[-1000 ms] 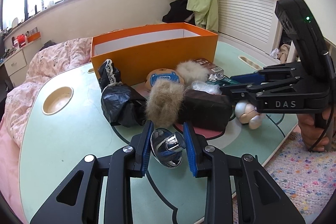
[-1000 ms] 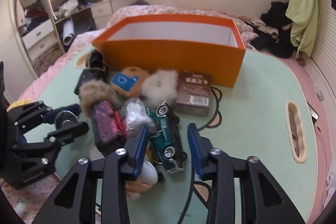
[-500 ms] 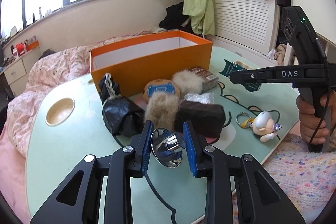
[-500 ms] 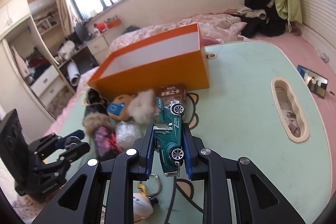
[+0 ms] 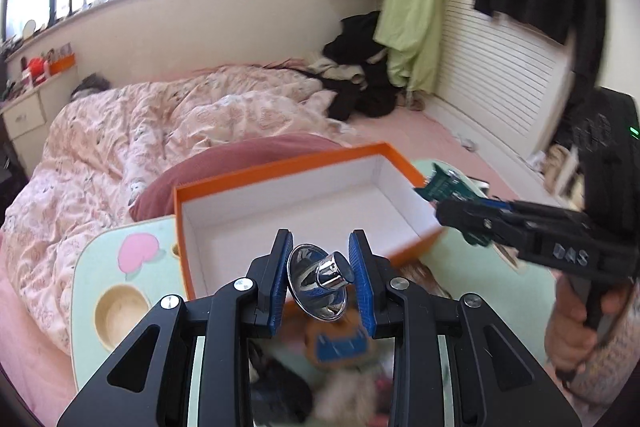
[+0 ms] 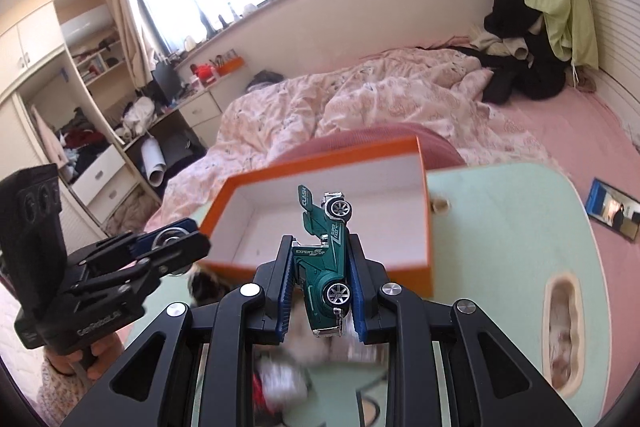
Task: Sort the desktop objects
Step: 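Carry the knob and car into the orange box and open both grippers, then withdraw both grippers from the box back toward the desk items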
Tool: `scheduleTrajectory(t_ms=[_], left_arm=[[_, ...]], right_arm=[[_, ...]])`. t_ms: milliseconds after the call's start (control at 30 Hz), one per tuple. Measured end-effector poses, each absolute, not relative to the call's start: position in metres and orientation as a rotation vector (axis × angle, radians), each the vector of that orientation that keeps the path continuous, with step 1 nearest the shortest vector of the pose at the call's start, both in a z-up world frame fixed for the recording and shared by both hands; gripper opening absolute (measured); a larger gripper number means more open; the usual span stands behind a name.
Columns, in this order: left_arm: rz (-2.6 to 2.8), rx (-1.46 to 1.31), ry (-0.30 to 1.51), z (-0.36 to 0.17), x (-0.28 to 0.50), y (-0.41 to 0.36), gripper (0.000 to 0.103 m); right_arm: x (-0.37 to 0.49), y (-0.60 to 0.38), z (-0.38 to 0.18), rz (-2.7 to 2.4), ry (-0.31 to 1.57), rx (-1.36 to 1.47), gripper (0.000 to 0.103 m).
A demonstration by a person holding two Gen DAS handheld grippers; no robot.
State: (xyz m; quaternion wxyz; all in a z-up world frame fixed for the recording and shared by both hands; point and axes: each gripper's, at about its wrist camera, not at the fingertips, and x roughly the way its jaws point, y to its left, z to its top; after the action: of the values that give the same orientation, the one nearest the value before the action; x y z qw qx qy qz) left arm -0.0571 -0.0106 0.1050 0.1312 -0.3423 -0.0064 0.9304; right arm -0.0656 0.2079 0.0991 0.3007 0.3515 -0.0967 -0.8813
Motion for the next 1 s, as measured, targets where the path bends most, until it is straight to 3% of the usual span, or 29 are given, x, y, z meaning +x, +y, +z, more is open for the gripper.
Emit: scheduleTrajectory(t_ms=[133,167,233,267,400,500,667,900,1000], left_arm=[[2.656,-1.155,-0.194,0.092,-0.111,-0.024,0.035],[2.648,-1.192,-0.241,0.087,-0.119,-0.027,0.046],[2.639,-1.234,-0.326,0.078,-0.129,-0.034,0.058],[2.642,-1.241,-0.356,0.075,-0.129,-0.037,0.059],[2.618,-1.181,-0.423,0.079,-0.109,-0.047,0.059],[2.655,-1.099,-0.411,0.091,-0.083,-0.051,0.063],[2.688,-0.988,-0.354,0.104,-0.033,-0.053,0.081],[2.722,-1.091,-0.215,0.063,0.034,-0.049,0.082],[2.742,-1.175,-0.156,0.038,0.051,-0.047,0.082]], right_arm=[[-0.108,0.196,0.098,-2.336,-0.35,0.997,0.025],[-0.116,0.193,0.097,-2.349,-0.365,1.004,0.028],[-0.126,0.191,0.097,-2.377,-0.355,1.006,0.037],[-0.127,0.19,0.097,-2.395,-0.336,1.008,0.045],[-0.11,0.202,0.097,-2.412,-0.324,0.97,0.046],[-0.086,0.212,0.103,-2.443,-0.279,0.905,0.053],[-0.028,0.227,0.106,-2.471,-0.186,0.78,0.071],[0.031,0.255,0.063,-2.602,-0.036,0.817,0.084],[0.043,0.264,0.04,-2.639,0.085,0.903,0.085]])
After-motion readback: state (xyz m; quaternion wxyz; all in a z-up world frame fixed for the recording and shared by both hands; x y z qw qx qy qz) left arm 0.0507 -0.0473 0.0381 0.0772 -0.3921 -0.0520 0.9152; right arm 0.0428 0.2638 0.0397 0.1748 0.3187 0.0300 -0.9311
